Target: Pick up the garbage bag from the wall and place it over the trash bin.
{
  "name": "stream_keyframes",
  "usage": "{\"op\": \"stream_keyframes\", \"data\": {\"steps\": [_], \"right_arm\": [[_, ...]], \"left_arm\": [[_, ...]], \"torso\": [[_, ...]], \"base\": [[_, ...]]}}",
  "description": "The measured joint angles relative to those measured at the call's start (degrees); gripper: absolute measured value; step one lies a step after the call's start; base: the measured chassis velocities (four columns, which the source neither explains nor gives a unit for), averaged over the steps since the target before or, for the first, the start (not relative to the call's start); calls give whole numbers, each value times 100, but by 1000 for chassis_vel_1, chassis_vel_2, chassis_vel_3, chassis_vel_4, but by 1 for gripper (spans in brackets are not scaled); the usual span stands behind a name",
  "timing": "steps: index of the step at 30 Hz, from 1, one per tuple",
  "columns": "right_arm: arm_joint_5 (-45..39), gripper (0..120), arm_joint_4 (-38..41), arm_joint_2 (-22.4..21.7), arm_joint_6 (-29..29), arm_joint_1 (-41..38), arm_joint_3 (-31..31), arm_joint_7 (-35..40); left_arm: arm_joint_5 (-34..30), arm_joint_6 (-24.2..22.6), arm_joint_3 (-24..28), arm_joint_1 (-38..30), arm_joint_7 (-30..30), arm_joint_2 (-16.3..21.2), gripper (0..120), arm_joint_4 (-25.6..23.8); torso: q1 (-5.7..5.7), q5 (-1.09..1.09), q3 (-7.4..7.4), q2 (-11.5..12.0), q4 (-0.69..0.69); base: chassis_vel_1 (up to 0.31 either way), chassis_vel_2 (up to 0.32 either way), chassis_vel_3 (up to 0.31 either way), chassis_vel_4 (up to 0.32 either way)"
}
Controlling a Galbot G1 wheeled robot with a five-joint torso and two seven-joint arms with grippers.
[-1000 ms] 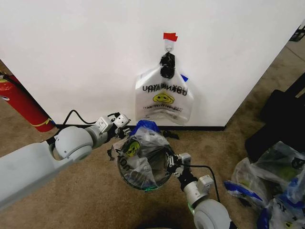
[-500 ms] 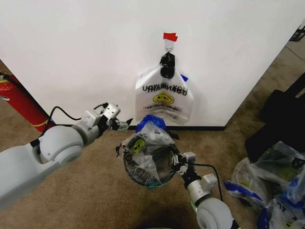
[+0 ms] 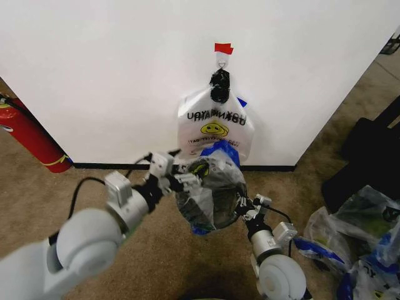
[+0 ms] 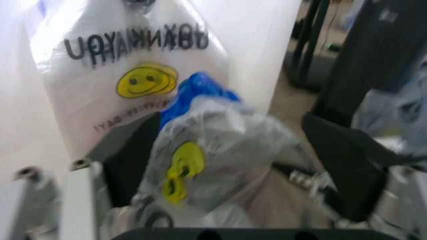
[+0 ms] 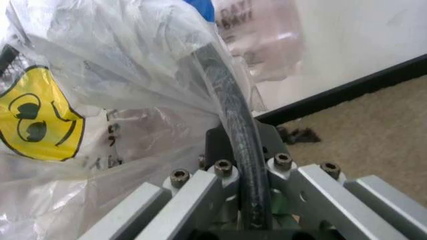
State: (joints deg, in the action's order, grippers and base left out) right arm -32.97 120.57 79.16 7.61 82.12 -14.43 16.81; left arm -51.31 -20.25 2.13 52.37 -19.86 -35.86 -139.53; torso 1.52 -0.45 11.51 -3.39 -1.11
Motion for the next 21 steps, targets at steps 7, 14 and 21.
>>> {"op": "stream_keyframes", "data": {"steps": [7,14,21], "right_arm": [[580,0,50,140,-53,91,42,104],[832,0,-12,216,-133,68,157,128],[841,0,-43,225,-131,20,252,156]], "left_arm": [[649,-631,445,-182,-43,-147,55,-3],[-137,-1044,581,-438,-303,-340,30,142],[-1120,-1178,717,-597,-753,-662,4,392]], "torso": [[0,0,0,0,0],[0,1,0,0,2],[0,-1,0,0,1]], "base": [[0,0,0,0],[0,0,0,0],[0,0,0,0]]}}
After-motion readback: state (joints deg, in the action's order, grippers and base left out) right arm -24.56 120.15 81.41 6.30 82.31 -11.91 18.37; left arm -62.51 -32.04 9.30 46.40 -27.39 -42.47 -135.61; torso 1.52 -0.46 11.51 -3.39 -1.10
